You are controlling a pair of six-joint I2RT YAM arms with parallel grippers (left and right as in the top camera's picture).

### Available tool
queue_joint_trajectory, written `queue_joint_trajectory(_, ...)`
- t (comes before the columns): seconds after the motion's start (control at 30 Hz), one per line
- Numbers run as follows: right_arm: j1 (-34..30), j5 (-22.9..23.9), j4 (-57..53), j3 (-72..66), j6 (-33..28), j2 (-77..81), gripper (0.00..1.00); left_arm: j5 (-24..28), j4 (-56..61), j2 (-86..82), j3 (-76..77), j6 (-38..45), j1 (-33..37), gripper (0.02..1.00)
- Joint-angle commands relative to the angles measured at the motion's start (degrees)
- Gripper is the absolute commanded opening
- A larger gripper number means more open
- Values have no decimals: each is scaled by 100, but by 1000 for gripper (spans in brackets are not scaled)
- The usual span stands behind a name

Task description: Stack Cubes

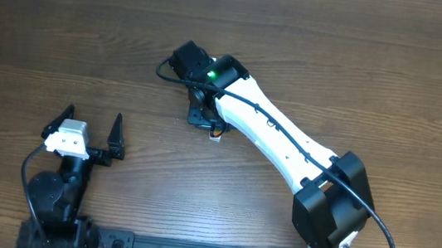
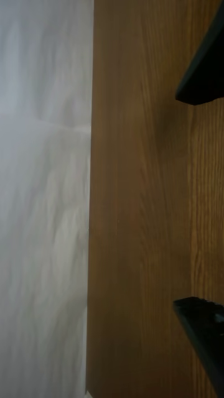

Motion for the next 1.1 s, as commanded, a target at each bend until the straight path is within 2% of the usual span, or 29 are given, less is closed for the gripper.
queue_joint_trajectory(0.03, 37, 15, 9, 105, 52, 46, 91, -28, 0, -42, -33, 85, 26, 1000)
queue_joint_trajectory(0.23, 33, 15, 13, 55, 52, 46, 115, -28, 0, -42, -33, 85, 26, 998)
queue_joint_trajectory(0.4, 15, 13, 15, 20, 52, 46, 191, -28, 0, -42, -33, 85, 26, 998)
queue_joint_trajectory(0.6, 11, 13, 37, 20, 52, 46, 450, -28, 0, -42, -33, 85, 26, 1000)
queue_joint_trajectory(0.87, 11, 13, 37, 20, 52, 46, 570, -28, 0, -42, -33, 85, 26, 998)
queue_joint_trajectory(0.97, 9, 13, 35, 20, 52, 46, 698, -28, 0, -42, -33, 85, 26, 1000)
queue_joint_trajectory(1.07, 11, 13, 37, 20, 50, 46, 899, -28, 0, -42, -33, 85, 26, 1000)
queue_joint_trajectory(1.1, 11, 17, 42, 22, 48, 44, 993, -28, 0, -42, -33, 85, 26, 1000)
